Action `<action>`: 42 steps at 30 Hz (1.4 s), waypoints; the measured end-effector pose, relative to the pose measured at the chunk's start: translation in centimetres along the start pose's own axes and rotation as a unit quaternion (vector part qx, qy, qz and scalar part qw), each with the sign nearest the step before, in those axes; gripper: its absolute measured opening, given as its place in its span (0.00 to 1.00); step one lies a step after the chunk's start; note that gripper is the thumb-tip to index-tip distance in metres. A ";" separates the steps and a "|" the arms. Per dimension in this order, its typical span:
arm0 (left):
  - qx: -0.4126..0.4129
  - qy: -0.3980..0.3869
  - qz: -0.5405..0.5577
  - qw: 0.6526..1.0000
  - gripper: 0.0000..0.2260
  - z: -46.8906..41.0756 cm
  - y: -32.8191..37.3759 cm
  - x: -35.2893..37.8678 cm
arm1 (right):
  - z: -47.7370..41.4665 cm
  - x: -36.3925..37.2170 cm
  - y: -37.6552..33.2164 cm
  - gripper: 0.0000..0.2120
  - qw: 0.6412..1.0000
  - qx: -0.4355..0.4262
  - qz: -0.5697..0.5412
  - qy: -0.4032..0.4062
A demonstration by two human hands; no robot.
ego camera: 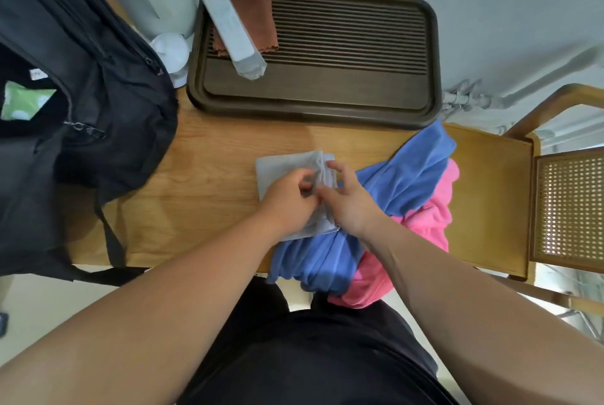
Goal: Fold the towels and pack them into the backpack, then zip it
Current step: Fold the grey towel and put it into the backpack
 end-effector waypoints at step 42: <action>-0.162 0.147 0.156 0.963 0.10 3.1 -5.6 -5.8 | -5.8 0.9 -8.7 0.11 0.847 -0.139 0.510 -0.059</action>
Point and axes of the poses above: each hand's wrist, its own z-axis away from the middle knuckle, its own x-axis out of the palm, y = z × x, the point moved 5 cm from there along -z, towards the middle knuckle, and after that the axes turned 8 degrees about z, right-handed, at the moved point
